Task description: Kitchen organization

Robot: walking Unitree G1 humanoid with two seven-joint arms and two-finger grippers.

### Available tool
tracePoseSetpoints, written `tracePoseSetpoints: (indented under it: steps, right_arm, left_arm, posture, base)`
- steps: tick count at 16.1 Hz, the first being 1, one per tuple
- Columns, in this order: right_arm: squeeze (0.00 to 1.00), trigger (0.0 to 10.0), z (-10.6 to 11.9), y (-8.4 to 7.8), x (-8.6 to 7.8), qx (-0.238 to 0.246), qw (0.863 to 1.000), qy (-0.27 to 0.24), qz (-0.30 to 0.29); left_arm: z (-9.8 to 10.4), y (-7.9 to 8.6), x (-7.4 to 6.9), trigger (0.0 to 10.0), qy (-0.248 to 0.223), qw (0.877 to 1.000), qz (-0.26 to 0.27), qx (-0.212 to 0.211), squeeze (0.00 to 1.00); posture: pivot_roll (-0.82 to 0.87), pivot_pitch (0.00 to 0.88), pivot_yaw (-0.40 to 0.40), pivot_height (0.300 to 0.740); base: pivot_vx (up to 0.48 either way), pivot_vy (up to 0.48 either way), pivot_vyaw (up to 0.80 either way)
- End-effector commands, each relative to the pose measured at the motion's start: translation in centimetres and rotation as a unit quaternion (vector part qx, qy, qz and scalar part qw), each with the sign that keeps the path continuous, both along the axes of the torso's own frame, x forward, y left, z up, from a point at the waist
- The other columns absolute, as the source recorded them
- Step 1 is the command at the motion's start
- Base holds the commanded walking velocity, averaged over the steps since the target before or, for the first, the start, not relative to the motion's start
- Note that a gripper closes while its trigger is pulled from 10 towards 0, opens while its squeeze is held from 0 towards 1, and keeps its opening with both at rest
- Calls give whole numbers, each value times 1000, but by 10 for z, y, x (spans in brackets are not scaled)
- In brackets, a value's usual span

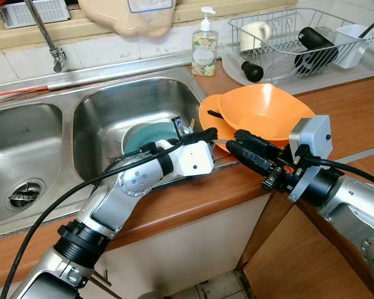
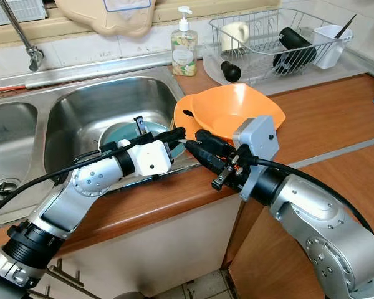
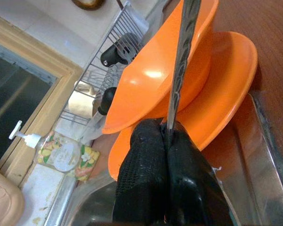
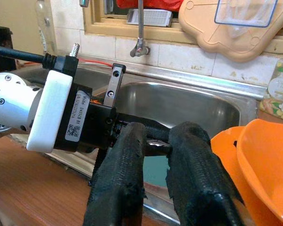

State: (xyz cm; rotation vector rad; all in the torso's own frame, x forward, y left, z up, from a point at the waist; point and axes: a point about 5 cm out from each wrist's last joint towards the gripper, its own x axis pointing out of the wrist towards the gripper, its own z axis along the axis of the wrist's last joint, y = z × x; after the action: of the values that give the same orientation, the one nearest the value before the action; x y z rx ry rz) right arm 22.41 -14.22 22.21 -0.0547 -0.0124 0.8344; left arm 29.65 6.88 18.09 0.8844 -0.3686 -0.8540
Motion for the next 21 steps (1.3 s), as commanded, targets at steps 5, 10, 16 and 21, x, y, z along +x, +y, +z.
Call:
tracePoseSetpoints:
  steps: [5,10,16,21]
  right_arm:
    - [0,10000,0,-1,1,-29,999,-6,-17]
    - [0,10000,-11,7,-2,-63,998,11,-7]
    - [0,10000,-23,15,9,-95,994,14,-44]
    - [0,10000,-22,21,14,-95,994,4,-58]
  left_arm:
    - [3,32,18,0,-7,998,58,28,0]
    - [-15,86,44,2275,35,981,159,102,0]
    - [-45,107,66,10000,144,953,231,134,847]
    - [-55,113,65,10000,169,947,232,146,1000]
  posture:
    - [-62,0,85,740]
    - [-56,0,90,740]
    - [-60,0,98,740]
    - [-64,0,90,740]
  base:
    - [0,0,0]
    - [0,0,0]
    - [0,0,0]
    - [0,0,0]
